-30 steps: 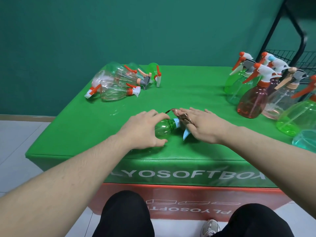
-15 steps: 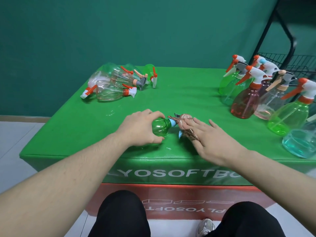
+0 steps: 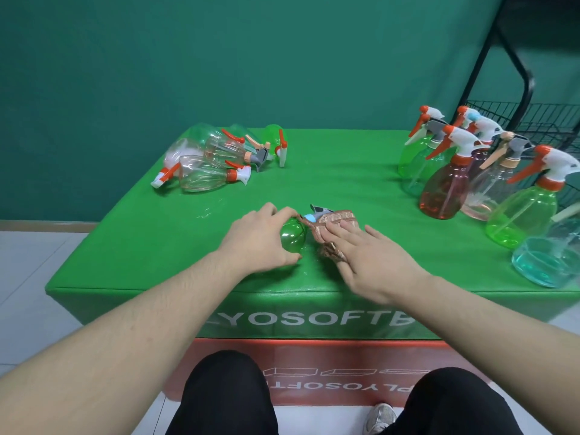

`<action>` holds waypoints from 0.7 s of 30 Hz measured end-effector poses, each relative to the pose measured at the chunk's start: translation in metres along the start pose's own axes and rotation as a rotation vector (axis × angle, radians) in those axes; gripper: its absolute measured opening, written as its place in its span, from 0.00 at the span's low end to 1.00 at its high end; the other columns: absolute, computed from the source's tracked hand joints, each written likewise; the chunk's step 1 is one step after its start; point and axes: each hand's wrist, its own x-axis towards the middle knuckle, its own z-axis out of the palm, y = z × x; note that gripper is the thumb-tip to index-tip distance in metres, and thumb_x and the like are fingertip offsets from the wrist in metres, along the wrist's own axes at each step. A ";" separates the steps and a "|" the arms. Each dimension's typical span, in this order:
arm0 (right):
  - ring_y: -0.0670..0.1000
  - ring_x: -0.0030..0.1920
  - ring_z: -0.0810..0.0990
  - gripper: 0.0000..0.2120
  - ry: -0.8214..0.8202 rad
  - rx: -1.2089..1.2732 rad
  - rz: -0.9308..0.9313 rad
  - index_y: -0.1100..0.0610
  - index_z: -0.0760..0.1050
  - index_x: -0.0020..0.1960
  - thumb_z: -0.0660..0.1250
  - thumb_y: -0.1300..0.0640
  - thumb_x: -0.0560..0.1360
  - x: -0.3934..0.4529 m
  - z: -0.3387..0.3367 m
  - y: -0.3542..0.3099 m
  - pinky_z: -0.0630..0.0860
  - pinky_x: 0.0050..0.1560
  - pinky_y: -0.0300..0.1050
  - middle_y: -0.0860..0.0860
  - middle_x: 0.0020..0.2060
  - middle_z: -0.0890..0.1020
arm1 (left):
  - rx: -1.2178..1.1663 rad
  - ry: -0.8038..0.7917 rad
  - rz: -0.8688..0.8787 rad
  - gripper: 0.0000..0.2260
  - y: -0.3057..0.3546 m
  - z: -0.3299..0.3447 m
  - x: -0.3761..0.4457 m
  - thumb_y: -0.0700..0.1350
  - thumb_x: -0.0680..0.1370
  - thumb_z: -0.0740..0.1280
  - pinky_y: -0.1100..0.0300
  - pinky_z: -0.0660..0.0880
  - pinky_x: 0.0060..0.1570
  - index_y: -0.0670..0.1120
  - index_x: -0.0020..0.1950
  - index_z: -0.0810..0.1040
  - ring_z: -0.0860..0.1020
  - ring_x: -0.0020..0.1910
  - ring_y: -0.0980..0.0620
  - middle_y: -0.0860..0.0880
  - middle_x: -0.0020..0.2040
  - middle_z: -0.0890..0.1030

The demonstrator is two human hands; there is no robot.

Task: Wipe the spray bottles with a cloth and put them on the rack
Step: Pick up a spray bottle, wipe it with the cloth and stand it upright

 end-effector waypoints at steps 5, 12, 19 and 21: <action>0.51 0.82 0.47 0.30 -0.009 -0.004 0.048 0.51 0.45 0.84 0.49 0.50 0.84 0.009 -0.003 -0.005 0.46 0.81 0.52 0.49 0.83 0.47 | -0.030 -0.071 0.006 0.40 -0.002 -0.004 -0.002 0.59 0.72 0.75 0.55 0.76 0.50 0.58 0.80 0.59 0.75 0.55 0.49 0.47 0.69 0.70; 0.51 0.82 0.52 0.33 -0.026 0.042 -0.007 0.49 0.49 0.83 0.41 0.45 0.78 -0.018 0.007 -0.014 0.49 0.80 0.51 0.47 0.82 0.50 | -0.037 -0.065 -0.030 0.44 0.002 -0.003 0.001 0.61 0.72 0.76 0.56 0.75 0.49 0.55 0.82 0.57 0.76 0.50 0.50 0.47 0.69 0.70; 0.54 0.76 0.64 0.28 0.032 0.006 -0.035 0.49 0.56 0.82 0.48 0.47 0.82 -0.007 -0.003 -0.013 0.66 0.74 0.54 0.47 0.81 0.58 | -0.041 -0.151 -0.052 0.48 0.004 -0.010 -0.004 0.55 0.72 0.78 0.51 0.80 0.56 0.52 0.83 0.52 0.78 0.55 0.47 0.43 0.77 0.63; 0.55 0.76 0.64 0.27 0.011 -0.010 -0.046 0.50 0.55 0.82 0.51 0.49 0.84 0.003 -0.009 -0.011 0.63 0.76 0.51 0.48 0.81 0.57 | -0.027 -0.156 -0.033 0.48 0.005 -0.010 -0.006 0.53 0.72 0.78 0.54 0.80 0.52 0.52 0.83 0.52 0.78 0.51 0.48 0.43 0.74 0.67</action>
